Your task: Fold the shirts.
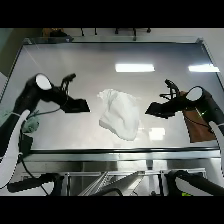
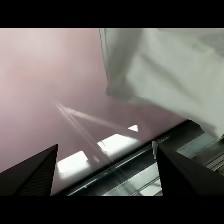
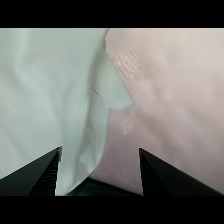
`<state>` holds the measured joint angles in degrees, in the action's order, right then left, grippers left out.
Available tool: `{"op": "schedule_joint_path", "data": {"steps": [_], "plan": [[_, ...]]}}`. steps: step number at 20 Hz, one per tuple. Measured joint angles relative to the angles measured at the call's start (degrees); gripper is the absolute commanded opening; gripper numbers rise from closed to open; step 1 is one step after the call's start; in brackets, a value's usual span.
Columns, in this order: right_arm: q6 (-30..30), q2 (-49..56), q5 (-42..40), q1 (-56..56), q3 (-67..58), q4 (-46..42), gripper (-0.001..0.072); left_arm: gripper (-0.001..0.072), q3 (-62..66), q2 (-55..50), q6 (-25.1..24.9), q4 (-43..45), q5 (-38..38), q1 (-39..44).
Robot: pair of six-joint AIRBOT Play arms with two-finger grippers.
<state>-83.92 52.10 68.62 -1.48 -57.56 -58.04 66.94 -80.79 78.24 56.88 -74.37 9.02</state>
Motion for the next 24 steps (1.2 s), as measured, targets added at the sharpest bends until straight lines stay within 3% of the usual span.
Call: {"op": "schedule_joint_path", "data": {"steps": [4,7,10,13,22,24], "plan": [[4.5,5.4,-6.6,0.0,0.0,7.3,0.0555,0.0656,-16.1,-0.7,-10.6,-16.6,12.0,-1.1],[8.9,9.9,-12.1,0.0,0.0,13.8,0.0555,0.0656,-20.2,-4.3,-17.5,-27.1,15.5,0.2],[13.1,14.4,-17.0,0.0,-0.1,19.0,0.0555,0.0645,-19.2,-8.6,-21.2,-33.0,17.0,3.1],[16.2,18.3,-21.8,0.1,-0.6,21.7,0.0555,0.0014,-15.7,-12.0,-22.8,-35.3,17.1,5.6],[22.1,26.4,-27.2,1.9,-8.1,25.4,0.0548,0.0014,-8.5,-12.4,-23.1,-32.3,10.1,0.2],[25.4,28.5,-26.6,1.9,-9.0,30.1,0.0430,0.0014,-8.2,-12.5,-22.9,-32.2,8.7,-0.8]]}}
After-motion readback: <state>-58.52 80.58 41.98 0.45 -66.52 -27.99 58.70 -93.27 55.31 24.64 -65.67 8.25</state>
